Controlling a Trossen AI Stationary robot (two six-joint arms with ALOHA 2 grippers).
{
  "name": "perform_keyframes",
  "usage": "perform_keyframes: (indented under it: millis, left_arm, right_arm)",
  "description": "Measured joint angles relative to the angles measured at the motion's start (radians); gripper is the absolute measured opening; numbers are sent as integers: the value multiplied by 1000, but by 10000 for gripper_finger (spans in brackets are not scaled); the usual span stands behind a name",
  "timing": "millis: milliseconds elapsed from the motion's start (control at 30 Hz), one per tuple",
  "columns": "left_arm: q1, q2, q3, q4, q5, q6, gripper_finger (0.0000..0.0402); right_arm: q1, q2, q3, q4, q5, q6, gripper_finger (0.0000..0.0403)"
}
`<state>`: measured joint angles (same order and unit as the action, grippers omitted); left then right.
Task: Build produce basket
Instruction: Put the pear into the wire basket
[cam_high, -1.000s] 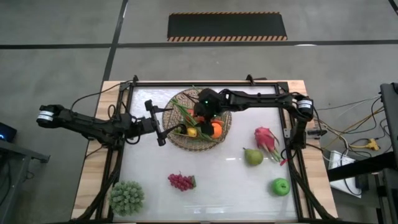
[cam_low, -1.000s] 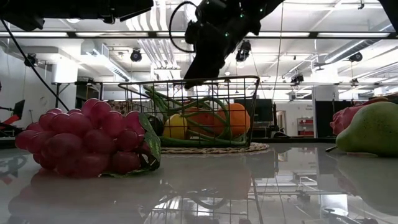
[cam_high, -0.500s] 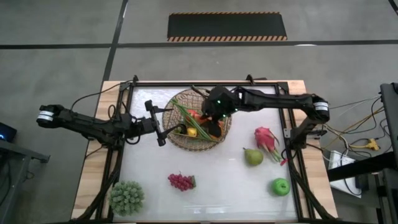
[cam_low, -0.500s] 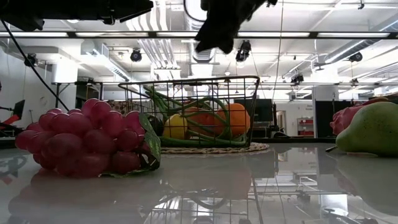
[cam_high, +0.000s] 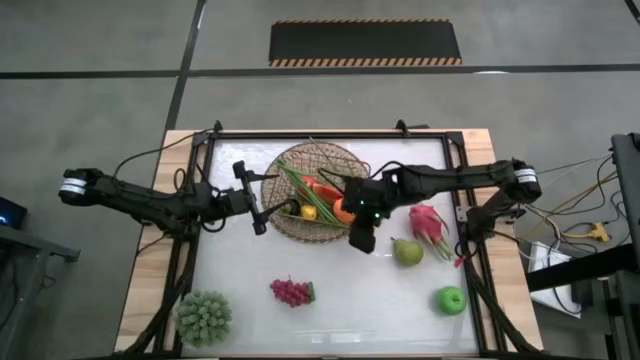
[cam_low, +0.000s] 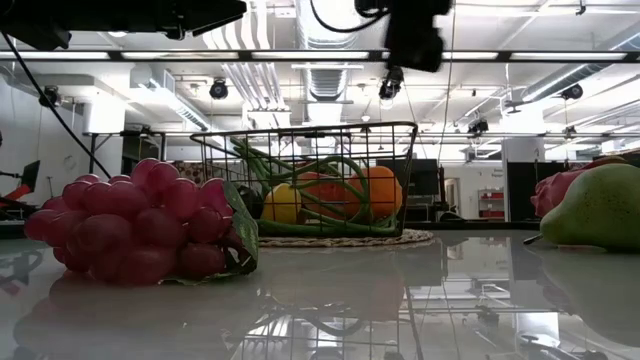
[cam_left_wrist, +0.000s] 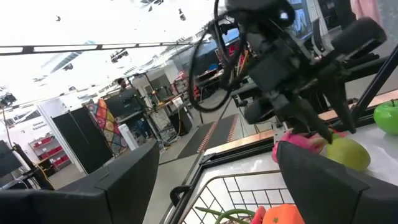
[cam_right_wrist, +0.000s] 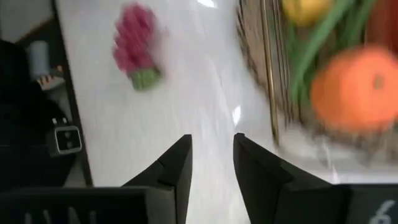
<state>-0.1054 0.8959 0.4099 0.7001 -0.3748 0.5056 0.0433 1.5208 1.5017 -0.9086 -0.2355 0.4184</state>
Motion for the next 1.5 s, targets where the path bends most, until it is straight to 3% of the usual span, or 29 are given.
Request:
perform_keyframes:
  millis: [300,467,633,933,1067,1500]
  left_arm:
    - [0,0,0,0,0,0,306]
    - [0,0,0,1,0,0,306]
    - [0,0,0,1,0,0,306]
    - [0,0,0,0,0,0,306]
    - [0,0,-2,0,0,0,306]
    - [0,0,-2,-1,0,0,306]
  right_arm:
    - [67,0,-2,-355,6,281,67]
    - [90,0,-18,-482,82,399,66]
    - [91,0,-46,-484,78,503,124]
    - [98,0,-86,-492,82,579,296]
    - [128,0,-136,-489,81,594,351]
    - [179,0,-308,-359,75,673,370]
